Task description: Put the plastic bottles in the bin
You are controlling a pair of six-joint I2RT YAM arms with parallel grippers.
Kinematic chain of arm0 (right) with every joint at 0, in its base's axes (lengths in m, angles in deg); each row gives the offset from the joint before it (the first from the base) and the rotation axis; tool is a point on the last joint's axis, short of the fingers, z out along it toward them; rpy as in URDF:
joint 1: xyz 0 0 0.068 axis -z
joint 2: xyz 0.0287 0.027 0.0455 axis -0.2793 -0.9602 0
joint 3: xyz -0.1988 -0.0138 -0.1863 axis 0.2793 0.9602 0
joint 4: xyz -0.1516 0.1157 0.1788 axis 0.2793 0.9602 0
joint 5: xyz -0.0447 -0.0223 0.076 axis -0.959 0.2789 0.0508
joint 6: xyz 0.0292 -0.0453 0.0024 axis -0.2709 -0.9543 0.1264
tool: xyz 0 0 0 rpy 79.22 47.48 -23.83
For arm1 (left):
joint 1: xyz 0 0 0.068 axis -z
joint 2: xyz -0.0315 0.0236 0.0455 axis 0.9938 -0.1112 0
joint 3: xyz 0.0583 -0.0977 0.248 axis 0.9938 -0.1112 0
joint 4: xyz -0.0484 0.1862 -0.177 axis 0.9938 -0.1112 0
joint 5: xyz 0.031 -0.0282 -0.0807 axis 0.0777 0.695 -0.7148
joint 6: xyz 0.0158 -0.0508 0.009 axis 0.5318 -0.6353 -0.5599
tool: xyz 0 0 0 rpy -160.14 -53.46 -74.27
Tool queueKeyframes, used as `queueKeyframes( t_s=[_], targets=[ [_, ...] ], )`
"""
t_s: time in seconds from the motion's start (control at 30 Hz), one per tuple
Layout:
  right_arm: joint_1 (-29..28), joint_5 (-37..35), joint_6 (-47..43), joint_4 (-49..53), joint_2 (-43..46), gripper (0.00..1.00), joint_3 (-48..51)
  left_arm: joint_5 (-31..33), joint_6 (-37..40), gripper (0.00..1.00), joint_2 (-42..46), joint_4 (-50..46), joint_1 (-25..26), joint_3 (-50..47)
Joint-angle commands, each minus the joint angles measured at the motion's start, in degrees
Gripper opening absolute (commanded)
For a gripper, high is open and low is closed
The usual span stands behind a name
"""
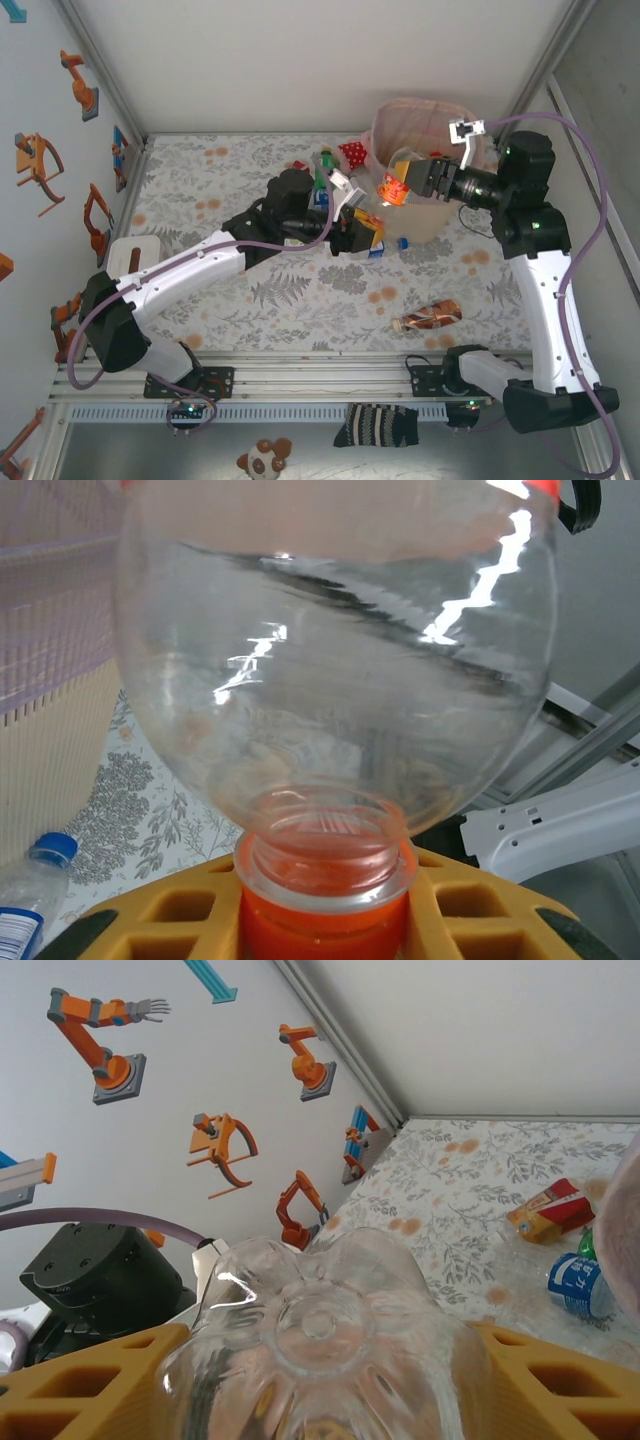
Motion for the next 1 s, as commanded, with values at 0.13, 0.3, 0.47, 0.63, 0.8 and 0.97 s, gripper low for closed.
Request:
queueKeyframes(
  t_s=[0.13,0.3,0.47,0.63,0.8,0.97],
  targets=[
    [0.0,-6.2,0.9,0.4,0.2,0.6,-3.0,2.4,-0.5,0.59,3.0,0.3,-0.2,-0.6],
    [0.1,-18.7,3.0,0.9,-0.8,0.59,-5.7,5.8,-0.1,0.64,6.7,0.4,-0.4,-4.1],
    [0.2,-31.5,5.8,0.1,-4.5,0.59,-10.3,8.1,0.1,0.65,10.2,-0.4,-0.6,-7.2],
    [0.6,-40.8,9.2,-5.1,-9.0,0.56,-13.1,10.0,0.5,0.65,13.4,-1.2,-0.6,-9.6],
    [0.4,-53.7,10.8,-14.0,-11.5,0.5,-9.3,11.6,0.5,0.65,15.3,-1.3,-0.7,-11.2],
    [-0.1,-61.3,12.4,-25.3,-14.1,0.48,-1.5,12.4,0.4,0.65,16.4,-2.1,-0.8,-12.0]
  ],
)
